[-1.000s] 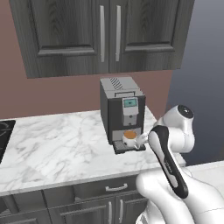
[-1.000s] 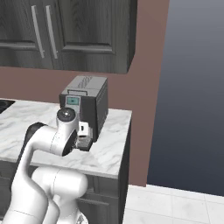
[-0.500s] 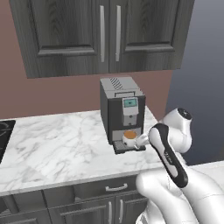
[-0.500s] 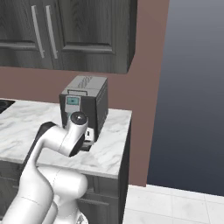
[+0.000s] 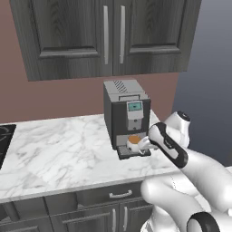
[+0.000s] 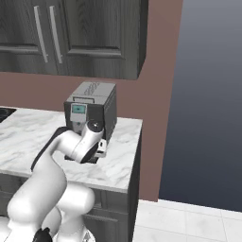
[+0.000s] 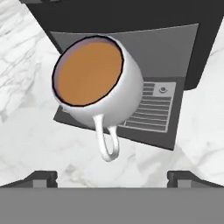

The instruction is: Pick up the brewed coffee from the coffee machine and place it next to the breakfast plate on the dining counter.

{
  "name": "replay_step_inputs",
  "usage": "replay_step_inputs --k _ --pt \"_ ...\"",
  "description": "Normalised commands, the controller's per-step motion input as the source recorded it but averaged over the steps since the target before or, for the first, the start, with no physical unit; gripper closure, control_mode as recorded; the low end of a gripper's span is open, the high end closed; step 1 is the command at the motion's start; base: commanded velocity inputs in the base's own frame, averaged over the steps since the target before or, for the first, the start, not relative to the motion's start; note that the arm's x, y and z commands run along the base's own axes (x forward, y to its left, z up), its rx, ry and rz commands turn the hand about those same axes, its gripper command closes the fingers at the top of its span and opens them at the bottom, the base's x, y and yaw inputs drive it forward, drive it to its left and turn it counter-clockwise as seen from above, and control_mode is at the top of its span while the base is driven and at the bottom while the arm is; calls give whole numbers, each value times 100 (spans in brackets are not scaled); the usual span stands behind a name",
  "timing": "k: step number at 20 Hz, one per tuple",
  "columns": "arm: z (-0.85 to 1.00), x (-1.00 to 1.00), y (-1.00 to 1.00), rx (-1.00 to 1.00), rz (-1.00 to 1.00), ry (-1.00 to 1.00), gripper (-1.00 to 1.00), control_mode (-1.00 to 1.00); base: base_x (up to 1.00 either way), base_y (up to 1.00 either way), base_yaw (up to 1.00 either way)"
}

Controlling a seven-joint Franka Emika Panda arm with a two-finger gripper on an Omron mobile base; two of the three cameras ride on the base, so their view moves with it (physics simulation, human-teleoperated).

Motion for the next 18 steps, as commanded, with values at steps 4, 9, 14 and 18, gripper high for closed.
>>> replay_step_inputs --k 4,9,14,18 --pt "-39 10 7 0 0 -3 -100 -100 0 0 0" --pt "-37 1 15 0 1 -9 -100 -100 0 0 0" --pt "-35 5 14 0 1 -9 -100 -100 0 0 0" --pt "-38 0 12 0 1 -8 -100 -100 0 0 0"
